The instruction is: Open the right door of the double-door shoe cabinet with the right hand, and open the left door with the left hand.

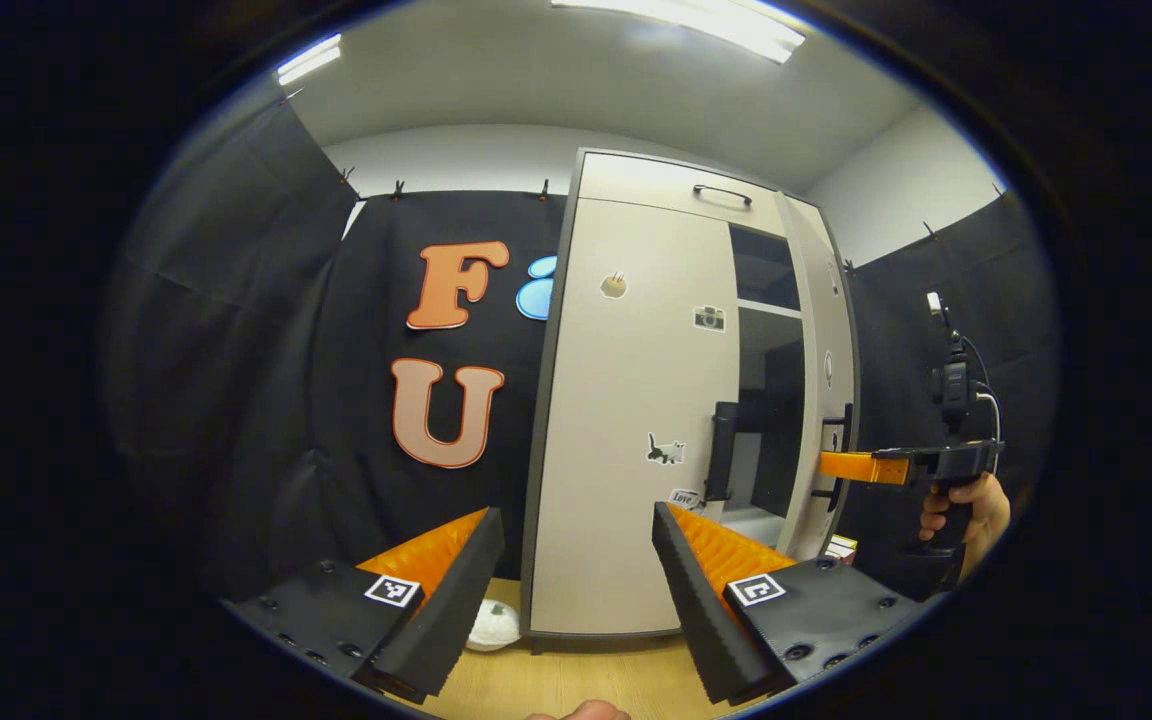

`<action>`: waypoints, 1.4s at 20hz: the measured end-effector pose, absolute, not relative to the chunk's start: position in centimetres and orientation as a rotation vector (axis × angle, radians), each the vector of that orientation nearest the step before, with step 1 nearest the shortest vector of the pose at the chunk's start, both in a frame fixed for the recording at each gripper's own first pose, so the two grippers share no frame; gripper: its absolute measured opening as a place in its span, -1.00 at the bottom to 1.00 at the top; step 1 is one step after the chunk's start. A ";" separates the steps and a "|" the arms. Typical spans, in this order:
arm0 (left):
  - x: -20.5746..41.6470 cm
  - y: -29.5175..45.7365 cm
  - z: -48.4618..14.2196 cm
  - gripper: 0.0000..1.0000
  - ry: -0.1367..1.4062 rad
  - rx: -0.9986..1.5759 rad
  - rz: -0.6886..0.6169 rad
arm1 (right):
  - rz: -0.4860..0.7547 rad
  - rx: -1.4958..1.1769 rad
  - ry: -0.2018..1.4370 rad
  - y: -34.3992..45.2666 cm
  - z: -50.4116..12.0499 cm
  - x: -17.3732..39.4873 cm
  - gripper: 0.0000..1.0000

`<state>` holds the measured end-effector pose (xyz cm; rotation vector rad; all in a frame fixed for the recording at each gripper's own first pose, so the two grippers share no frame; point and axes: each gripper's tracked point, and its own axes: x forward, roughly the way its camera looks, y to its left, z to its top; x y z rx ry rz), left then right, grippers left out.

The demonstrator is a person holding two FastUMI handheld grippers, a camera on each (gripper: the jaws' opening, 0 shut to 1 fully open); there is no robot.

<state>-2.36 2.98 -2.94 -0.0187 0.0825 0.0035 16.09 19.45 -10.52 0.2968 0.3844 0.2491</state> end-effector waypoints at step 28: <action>9.0 -12.7 -7.5 0.92 0.182 -0.032 -0.226 | 0.088 0.241 0.388 0.6 -10.8 9.4 -0.82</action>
